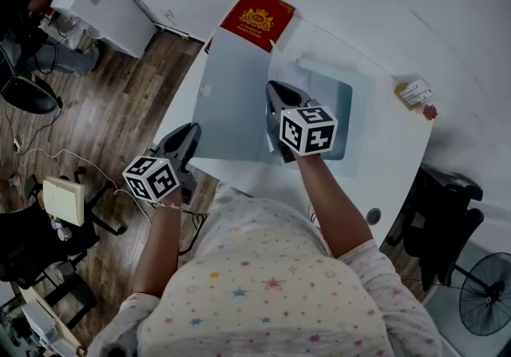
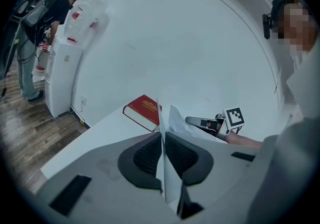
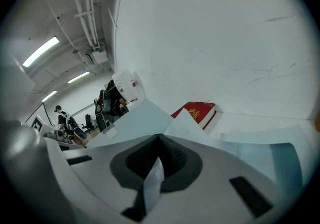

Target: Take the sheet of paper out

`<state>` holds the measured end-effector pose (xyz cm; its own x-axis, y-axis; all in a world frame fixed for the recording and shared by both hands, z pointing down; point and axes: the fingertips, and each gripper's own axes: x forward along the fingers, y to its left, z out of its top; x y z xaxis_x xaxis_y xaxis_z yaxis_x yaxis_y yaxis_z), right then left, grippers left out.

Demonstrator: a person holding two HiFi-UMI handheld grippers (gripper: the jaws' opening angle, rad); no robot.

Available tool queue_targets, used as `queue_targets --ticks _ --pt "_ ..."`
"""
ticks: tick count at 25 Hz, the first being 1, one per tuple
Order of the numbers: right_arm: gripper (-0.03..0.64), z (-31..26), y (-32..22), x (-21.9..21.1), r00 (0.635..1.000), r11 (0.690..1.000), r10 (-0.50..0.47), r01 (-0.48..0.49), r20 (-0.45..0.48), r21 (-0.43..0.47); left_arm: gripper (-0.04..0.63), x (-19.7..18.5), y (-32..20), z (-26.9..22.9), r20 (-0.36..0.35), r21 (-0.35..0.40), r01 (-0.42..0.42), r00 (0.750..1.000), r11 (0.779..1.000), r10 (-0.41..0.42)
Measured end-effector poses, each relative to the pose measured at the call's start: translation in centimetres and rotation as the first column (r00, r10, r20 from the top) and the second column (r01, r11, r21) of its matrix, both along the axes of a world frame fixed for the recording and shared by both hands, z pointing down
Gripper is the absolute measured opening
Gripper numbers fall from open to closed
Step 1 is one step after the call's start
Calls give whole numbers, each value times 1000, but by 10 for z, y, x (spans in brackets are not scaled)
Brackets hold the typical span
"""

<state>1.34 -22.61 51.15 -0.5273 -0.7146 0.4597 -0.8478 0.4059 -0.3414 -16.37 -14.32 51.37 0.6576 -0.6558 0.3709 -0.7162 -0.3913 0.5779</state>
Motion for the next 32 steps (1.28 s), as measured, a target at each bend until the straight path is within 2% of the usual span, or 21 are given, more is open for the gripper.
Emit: queue_targets --ticks 11,32 --pt "0 -30 4 -2 998 998 2 -5 58 58 31 4 2 -5 -7 4 -16 1000 1000 16" --pt "1 -87 14 34 981 981 82 -110 178 157 29 14 5 -14 -2 27 -44 999 999 44"
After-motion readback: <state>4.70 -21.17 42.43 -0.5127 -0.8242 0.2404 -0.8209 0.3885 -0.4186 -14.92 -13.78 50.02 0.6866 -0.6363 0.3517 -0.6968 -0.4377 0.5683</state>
